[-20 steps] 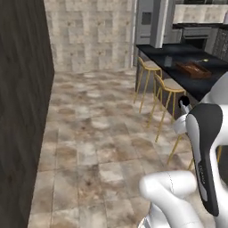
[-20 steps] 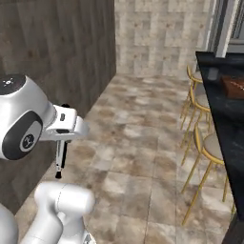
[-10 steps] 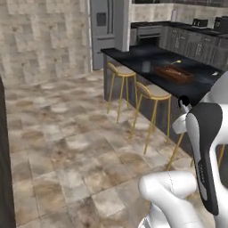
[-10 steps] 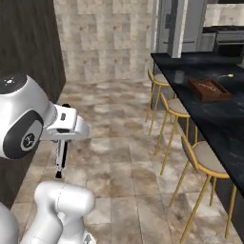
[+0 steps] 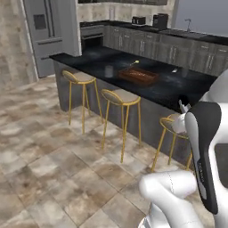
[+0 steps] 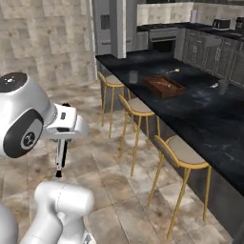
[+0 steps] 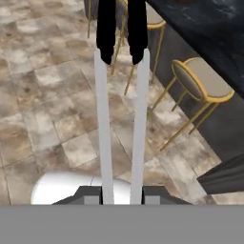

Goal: Take the tongs from the drawer on the left and place them on the dining counter next to the tray containing the kebab skewer.

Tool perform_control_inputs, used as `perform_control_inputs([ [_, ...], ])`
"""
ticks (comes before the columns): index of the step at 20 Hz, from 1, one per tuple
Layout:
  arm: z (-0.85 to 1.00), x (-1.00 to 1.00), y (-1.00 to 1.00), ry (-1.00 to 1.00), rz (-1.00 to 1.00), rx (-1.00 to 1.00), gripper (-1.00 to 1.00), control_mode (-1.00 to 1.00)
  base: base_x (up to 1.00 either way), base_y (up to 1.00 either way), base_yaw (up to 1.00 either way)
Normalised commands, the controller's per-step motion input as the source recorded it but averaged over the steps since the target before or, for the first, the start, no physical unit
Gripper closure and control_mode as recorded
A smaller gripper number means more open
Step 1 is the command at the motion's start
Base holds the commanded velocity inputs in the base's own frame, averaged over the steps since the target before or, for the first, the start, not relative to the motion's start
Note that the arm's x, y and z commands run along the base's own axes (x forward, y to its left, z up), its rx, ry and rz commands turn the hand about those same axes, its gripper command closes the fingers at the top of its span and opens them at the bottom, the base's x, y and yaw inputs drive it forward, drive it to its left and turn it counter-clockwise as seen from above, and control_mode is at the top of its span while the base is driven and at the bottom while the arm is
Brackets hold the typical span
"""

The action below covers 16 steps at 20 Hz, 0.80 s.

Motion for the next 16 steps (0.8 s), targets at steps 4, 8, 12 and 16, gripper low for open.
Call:
perform_control_inputs([
  [4,0.00,0.00,0.00,0.00,0.00,0.00,1.00,1.00,0.22,0.35,-0.57],
  [8,0.00,0.00,0.00,0.00,0.00,0.00,1.00,1.00,0.36,0.43,-0.57],
  [12,0.00,0.00,0.00,0.00,0.00,0.00,1.00,1.00,0.48,0.57,-0.56],
  [16,0.00,0.00,0.00,0.00,0.00,0.00,1.00,1.00,0.41,0.81,-0.50],
])
